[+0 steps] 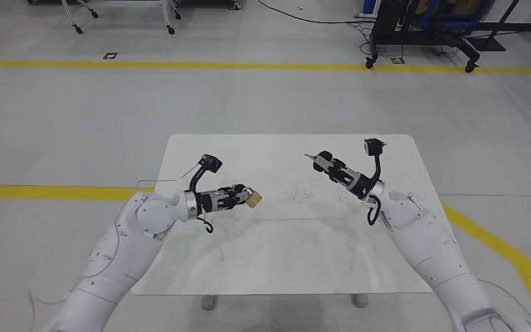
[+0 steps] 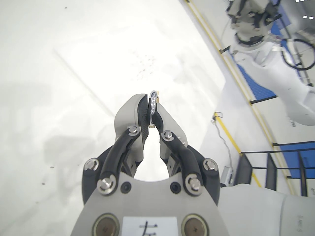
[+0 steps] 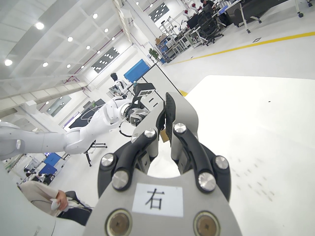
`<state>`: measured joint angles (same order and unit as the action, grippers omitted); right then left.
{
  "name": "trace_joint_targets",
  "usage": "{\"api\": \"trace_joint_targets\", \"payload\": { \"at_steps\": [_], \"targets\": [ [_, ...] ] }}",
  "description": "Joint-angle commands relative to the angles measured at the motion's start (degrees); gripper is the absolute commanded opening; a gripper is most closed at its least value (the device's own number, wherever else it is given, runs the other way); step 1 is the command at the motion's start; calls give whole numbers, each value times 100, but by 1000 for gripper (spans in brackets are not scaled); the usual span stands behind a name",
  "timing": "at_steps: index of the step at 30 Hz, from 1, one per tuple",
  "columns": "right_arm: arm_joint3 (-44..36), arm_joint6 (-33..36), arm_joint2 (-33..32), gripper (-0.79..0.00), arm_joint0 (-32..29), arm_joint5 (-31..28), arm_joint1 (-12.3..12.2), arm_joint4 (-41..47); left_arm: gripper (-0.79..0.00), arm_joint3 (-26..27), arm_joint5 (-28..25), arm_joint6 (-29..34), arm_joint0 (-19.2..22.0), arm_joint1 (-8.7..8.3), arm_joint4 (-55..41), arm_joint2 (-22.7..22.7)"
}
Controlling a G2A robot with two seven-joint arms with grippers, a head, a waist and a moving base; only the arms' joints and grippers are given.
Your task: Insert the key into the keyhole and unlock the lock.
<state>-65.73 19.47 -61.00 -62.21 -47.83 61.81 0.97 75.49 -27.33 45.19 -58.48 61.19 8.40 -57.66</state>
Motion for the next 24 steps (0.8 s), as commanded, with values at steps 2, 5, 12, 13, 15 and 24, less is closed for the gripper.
{"api": "trace_joint_targets", "payload": {
  "at_steps": [2,5,12,13,15,24],
  "targets": [
    [6,-478,178,-785,-28,268,114,88,-785,-296,-121,-100,146,83,-657,84],
    [62,-623,293,-785,-26,371,183,210,-785,-650,-129,74,348,163,-1160,204],
    [62,-623,293,-785,-26,371,183,210,-785,-680,-76,119,363,172,-1205,229],
    [62,-623,293,-785,-26,371,183,210,-785,-645,-69,135,304,182,-1394,235],
    [50,-633,296,-785,-37,401,186,229,-785,-739,-88,311,294,196,-1819,209],
    [149,-1779,923,-785,106,1099,627,847,-785,-1629,-419,1166,539,410,-3762,372]
  ]
}}
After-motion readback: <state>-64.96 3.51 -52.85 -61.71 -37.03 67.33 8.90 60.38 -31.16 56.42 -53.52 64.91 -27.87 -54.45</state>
